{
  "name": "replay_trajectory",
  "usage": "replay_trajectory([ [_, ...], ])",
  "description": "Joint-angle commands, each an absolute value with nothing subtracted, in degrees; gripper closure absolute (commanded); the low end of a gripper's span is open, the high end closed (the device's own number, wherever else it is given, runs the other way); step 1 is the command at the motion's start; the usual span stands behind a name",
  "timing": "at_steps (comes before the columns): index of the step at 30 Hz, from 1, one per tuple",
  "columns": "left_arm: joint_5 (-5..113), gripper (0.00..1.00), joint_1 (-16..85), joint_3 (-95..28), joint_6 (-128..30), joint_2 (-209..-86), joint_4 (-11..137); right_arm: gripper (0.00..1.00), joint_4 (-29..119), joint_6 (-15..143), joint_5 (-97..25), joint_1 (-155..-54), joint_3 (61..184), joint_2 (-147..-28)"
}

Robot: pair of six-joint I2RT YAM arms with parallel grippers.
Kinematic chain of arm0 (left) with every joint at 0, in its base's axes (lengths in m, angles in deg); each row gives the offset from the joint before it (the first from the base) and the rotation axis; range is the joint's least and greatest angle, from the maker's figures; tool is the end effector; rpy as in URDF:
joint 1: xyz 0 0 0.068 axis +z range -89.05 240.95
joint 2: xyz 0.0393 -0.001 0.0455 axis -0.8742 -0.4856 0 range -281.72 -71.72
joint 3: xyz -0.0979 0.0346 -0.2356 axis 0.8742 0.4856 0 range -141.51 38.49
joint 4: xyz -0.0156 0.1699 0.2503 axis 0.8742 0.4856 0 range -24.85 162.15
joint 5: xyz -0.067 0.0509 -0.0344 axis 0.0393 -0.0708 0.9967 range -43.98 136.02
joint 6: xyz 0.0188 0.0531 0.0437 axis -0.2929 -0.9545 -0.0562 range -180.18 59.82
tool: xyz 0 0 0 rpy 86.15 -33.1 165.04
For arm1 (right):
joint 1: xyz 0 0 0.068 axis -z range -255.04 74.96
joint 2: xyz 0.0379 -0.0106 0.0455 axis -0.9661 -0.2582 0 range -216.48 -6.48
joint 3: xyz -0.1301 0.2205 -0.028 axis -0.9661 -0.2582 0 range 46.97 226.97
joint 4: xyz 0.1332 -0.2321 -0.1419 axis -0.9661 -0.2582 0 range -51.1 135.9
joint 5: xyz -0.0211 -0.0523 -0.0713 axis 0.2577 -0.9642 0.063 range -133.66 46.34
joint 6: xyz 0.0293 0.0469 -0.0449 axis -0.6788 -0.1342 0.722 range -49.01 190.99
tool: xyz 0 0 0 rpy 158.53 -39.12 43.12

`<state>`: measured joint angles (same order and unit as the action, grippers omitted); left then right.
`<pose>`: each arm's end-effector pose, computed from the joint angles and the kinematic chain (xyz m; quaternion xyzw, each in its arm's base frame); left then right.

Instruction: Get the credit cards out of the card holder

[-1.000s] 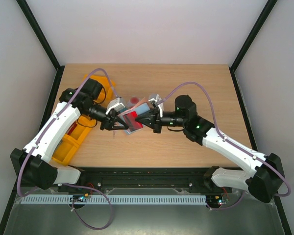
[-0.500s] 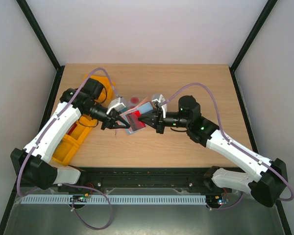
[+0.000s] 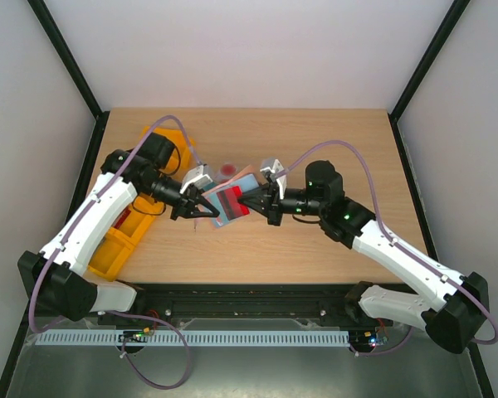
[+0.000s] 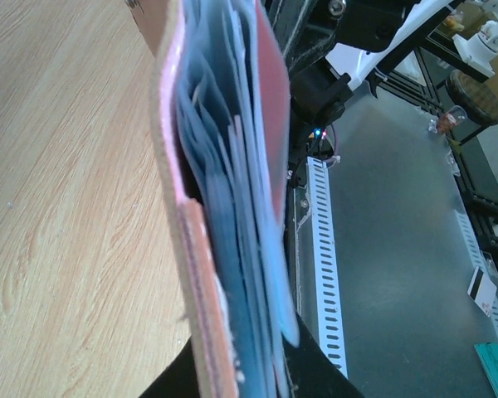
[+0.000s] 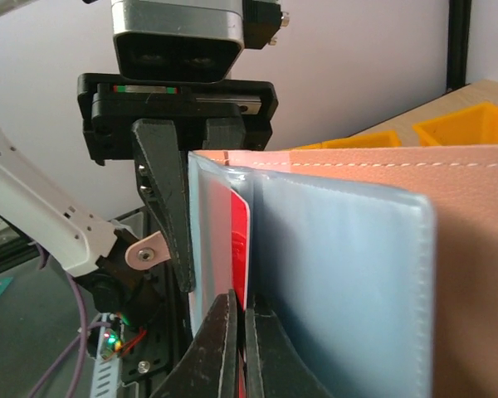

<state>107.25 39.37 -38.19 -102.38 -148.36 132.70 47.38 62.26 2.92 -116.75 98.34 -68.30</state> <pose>0.2512 -0.1545 0.3206 0.5301 0.6643 -0.4614 0.2545 0.2036 0.2385 0.3211 -0.4445 0.5966 0.5263 0.4117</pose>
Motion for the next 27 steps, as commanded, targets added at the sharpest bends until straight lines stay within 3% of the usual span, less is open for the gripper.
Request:
replay_trajectory([
  [1, 109.9, 0.98, 39.1, -37.2, -103.3, -147.2, 134.2, 0.98, 43.5, 64.6, -2.7, -115.0, 101.0, -67.1],
  [14, 109.1, 0.98, 38.6, -26.8, -90.1, -148.0, 121.4, 0.98, 38.5, 63.8, -11.2, -105.1, 100.9, -61.1],
  [27, 98.5, 0.98, 40.2, -25.3, -77.3, -150.4, 110.4, 0.98, 36.7, 65.6, -15.7, -104.8, 101.3, -64.0],
])
